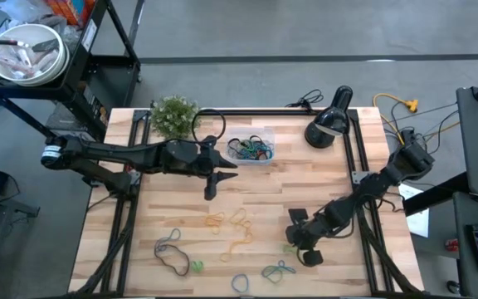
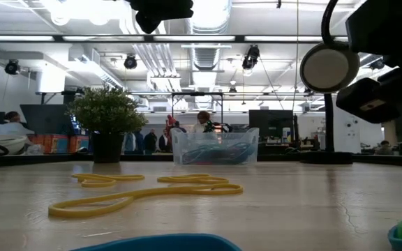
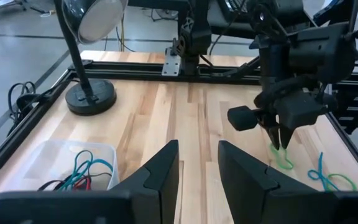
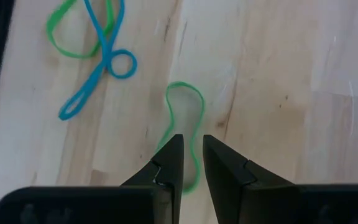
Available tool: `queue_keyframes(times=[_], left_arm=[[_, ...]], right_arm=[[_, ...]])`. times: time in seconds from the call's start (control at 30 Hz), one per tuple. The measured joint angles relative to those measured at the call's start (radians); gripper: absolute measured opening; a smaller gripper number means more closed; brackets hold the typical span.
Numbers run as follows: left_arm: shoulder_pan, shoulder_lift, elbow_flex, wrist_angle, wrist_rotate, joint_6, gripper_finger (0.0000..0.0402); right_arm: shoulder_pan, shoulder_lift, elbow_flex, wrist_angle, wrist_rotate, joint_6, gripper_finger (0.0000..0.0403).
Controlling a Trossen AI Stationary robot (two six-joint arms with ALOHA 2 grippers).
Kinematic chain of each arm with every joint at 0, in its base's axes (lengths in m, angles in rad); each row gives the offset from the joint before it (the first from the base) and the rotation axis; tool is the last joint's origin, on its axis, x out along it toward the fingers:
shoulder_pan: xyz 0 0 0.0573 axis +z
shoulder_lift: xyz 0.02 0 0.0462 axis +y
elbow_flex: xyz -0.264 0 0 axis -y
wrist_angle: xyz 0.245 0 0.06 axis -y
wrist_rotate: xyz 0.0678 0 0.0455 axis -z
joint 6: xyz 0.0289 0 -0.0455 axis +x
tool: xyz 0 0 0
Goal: Pick and place rubber bands into bin
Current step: Put the green rubberband into the transparent bin
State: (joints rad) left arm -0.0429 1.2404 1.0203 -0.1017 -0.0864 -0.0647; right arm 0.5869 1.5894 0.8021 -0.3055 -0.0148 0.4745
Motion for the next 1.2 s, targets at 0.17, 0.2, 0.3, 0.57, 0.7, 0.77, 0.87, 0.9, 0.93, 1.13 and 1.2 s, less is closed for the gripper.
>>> queue_keyframes(times=[0.17, 0.2, 0.3, 0.57, 0.7, 0.77, 0.87, 0.9, 0.93, 1.13, 1.2], left_arm=[[0.000, 0.000, 0.000, -0.005, 0.000, -0.002, 0.0096], [0.000, 0.000, 0.000, -0.005, 0.000, -0.002, 0.0096], [0.000, 0.000, 0.000, -0.006, 0.000, -0.007, 0.0096], [-0.003, 0.001, -0.002, -0.013, 0.000, -0.009, 0.0096], [-0.003, 0.001, -0.004, -0.014, 0.000, -0.011, 0.0096], [-0.003, 0.001, -0.004, -0.013, 0.000, -0.011, 0.0096], [-0.003, 0.001, -0.005, -0.013, 0.000, -0.011, 0.0096], [-0.003, 0.001, -0.005, -0.012, 0.000, -0.011, 0.0096], [-0.004, 0.001, -0.006, -0.012, 0.000, -0.011, 0.0096], [-0.004, 0.001, -0.010, -0.013, 0.000, -0.011, 0.0096], [-0.005, 0.001, -0.011, -0.014, 0.000, -0.011, 0.0096]], right_arm=[[0.004, 0.027, -0.001, -0.005, 0.000, 0.013, 0.0056], [0.005, 0.035, -0.001, -0.002, -0.001, 0.014, 0.0056], [0.011, 0.062, -0.001, -0.002, -0.007, 0.014, 0.0056], [0.013, 0.105, 0.005, -0.001, -0.007, 0.049, 0.0056], [0.016, 0.113, 0.006, -0.022, 0.007, 0.082, 0.0046], [0.018, 0.115, 0.007, -0.031, 0.019, 0.094, 0.0033], [0.019, 0.116, 0.007, -0.037, 0.022, 0.097, 0.0013], [0.020, 0.116, 0.006, -0.038, 0.028, 0.099, 0.0011], [0.020, 0.116, 0.007, -0.039, 0.038, 0.105, 0.0010], [0.022, 0.116, 0.040, -0.069, 0.082, 0.103, 0.0008], [0.022, 0.116, 0.058, -0.089, 0.104, 0.097, 0.0008]])
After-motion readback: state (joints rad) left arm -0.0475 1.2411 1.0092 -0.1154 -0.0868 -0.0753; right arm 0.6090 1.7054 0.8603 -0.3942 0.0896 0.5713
